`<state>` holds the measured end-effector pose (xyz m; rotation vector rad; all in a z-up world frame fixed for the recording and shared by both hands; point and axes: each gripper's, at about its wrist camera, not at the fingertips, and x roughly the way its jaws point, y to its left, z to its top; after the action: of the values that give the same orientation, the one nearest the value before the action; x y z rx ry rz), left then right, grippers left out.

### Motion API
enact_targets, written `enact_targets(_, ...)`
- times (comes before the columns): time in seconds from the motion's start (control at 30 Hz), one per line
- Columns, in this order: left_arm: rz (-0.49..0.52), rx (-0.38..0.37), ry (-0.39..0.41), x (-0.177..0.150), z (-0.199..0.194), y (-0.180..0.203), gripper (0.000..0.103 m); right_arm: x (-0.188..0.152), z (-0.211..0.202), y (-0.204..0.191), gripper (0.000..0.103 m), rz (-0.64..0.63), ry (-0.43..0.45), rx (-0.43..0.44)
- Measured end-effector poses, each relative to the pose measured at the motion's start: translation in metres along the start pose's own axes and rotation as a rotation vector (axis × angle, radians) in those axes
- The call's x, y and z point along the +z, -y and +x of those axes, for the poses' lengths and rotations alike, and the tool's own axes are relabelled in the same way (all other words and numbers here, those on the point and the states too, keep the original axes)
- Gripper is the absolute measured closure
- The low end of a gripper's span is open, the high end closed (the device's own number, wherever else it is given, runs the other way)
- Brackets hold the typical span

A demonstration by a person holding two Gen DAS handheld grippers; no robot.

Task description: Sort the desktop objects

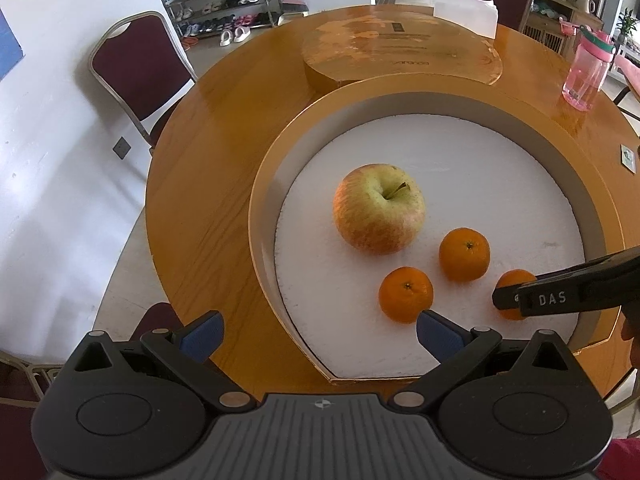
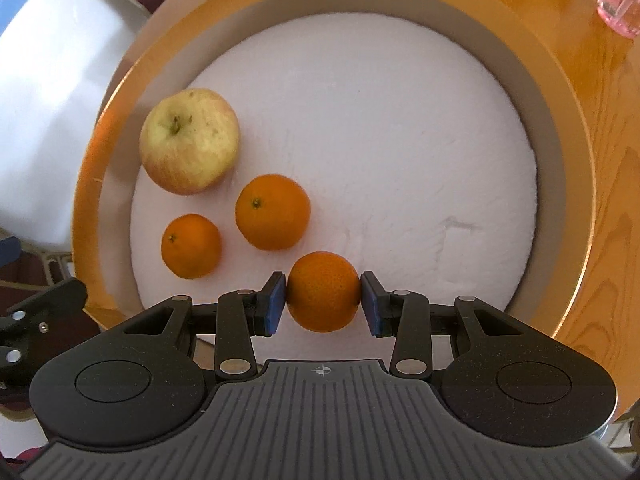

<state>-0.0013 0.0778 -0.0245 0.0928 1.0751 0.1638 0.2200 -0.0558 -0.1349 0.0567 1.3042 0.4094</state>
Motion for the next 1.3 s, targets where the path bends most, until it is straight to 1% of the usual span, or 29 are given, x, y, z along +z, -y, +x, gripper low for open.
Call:
enact_targets(0.1,0.004,0.0,-0.002,0.0,0.001,0.0,0.001,-0.001,-0.001,0.0,0.054,-0.012,-0.007,-0.002)
enact_targets(0.17,0.004,0.0,-0.003,0.0,0.001,-0.001,0.001,-0.002,-0.004,0.0,0.053,-0.019,0.003,-0.014)
enact_targets(0.23,0.007,0.0,-0.002,0.0,0.001,-0.001,0.001,-0.003,-0.009,0.002,0.049,-0.012,0.013,-0.014)
enact_targets(0.43,0.011,-0.003,0.0,-0.001,0.0,0.0,0.001,-0.007,-0.031,0.013,0.049,0.022,0.061,-0.006)
enact_targets(0.57,0.01,-0.007,0.0,-0.001,0.0,-0.001,0.001,-0.014,-0.038,0.011,0.049,-0.019,0.082,-0.014)
enact_targets(0.67,0.012,-0.009,0.003,-0.002,0.0,-0.001,0.001,-0.02,-0.035,0.004,0.049,-0.069,0.07,-0.006)
enact_targets(0.9,0.009,-0.008,0.001,-0.004,0.0,-0.003,0.001,-0.02,-0.026,-0.01,0.049,-0.117,0.067,-0.041)
enact_targets(1.03,-0.004,-0.004,-0.002,-0.005,0.0,-0.007,0.001,-0.019,-0.023,-0.016,0.05,-0.151,0.053,-0.088)
enact_targets(1.3,-0.016,-0.001,-0.006,-0.007,0.0,-0.011,0.001,-0.016,-0.016,-0.026,0.051,-0.197,0.037,-0.116)
